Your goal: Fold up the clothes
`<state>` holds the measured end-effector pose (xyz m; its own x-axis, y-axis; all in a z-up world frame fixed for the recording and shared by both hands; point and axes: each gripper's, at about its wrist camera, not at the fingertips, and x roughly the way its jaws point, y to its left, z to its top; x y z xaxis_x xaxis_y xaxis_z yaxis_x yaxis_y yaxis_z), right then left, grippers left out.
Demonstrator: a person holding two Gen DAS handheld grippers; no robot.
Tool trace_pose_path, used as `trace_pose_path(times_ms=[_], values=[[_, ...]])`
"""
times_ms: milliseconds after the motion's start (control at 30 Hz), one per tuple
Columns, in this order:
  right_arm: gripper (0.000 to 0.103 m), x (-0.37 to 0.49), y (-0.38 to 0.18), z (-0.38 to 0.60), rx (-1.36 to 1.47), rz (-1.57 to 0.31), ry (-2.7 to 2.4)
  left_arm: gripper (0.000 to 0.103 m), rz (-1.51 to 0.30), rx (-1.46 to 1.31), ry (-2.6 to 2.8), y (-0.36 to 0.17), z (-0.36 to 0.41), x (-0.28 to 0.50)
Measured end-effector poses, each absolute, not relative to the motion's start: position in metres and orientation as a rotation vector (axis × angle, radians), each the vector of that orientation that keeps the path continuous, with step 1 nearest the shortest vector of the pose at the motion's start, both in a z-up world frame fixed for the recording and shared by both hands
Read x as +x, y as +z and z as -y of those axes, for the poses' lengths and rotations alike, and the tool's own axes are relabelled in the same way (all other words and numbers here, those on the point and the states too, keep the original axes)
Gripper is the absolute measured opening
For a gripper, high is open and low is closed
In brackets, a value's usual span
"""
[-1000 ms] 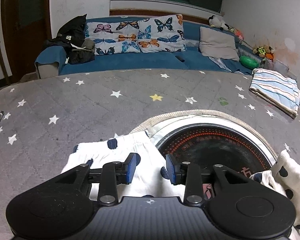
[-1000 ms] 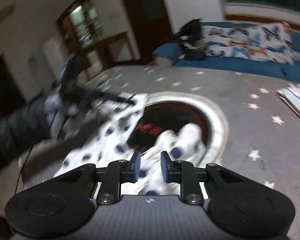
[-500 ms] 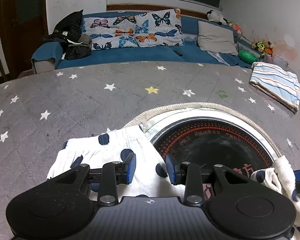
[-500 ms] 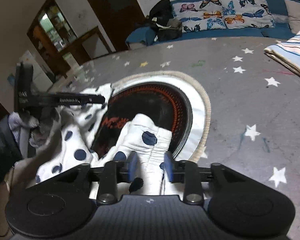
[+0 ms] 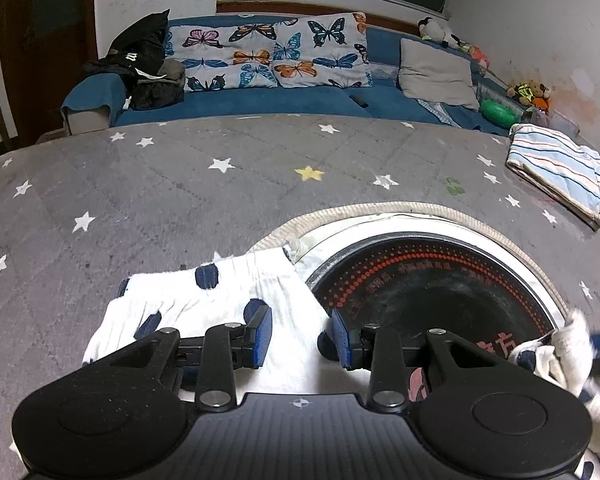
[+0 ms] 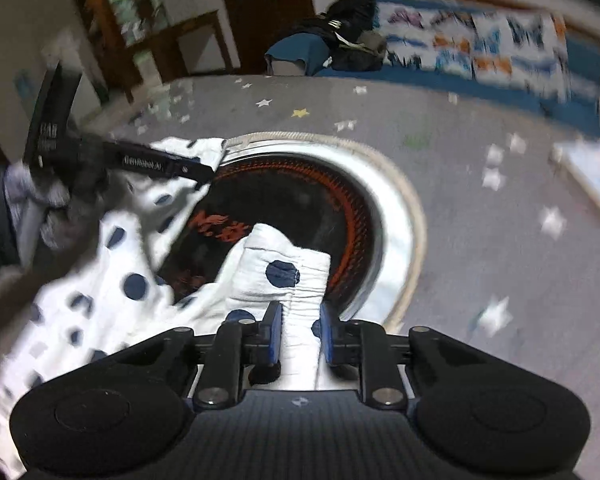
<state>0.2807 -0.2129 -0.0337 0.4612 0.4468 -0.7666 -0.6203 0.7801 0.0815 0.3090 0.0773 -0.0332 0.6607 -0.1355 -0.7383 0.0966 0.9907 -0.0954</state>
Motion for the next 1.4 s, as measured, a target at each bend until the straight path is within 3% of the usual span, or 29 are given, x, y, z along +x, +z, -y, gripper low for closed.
trace_pose_path(times_ms=[300, 367, 433, 533, 800, 1067, 1267, 1400], values=[[0.02, 0.307, 0.006, 0.203, -0.831, -0.481, 0.326, 0.034, -0.836, -0.07, -0.115, -0.033, -0.071, 0.328], [0.025, 0.319, 0.01, 0.209, -0.837, -0.437, 0.234, 0.028, -0.83, -0.067, -0.105, -0.034, -0.069, 0.333], [0.025, 0.328, 0.015, 0.218, -0.729, -0.476, 0.238, 0.012, -0.82, -0.062, -0.093, -0.035, -0.068, 0.337], [0.025, 0.335, 0.011, 0.23, -0.506, -0.602, 0.316, 0.004, -0.803, -0.071, -0.079, -0.035, -0.069, 0.343], [0.028, 0.362, -0.04, 0.25, -0.244, -0.833, 0.402, 0.003, -0.75, -0.162, -0.037, -0.032, -0.084, 0.369], [0.038, 0.4, -0.059, 0.248, -0.139, -0.819, 0.375, 0.004, -0.713, -0.153, -0.031, -0.037, -0.084, 0.383], [0.045, 0.404, -0.054, 0.247, -0.143, -0.793, 0.374, 0.009, -0.691, -0.134, -0.045, -0.037, -0.082, 0.382], [0.051, 0.399, -0.047, 0.248, -0.163, -0.783, 0.383, 0.026, -0.664, -0.136, -0.076, -0.029, -0.084, 0.369]])
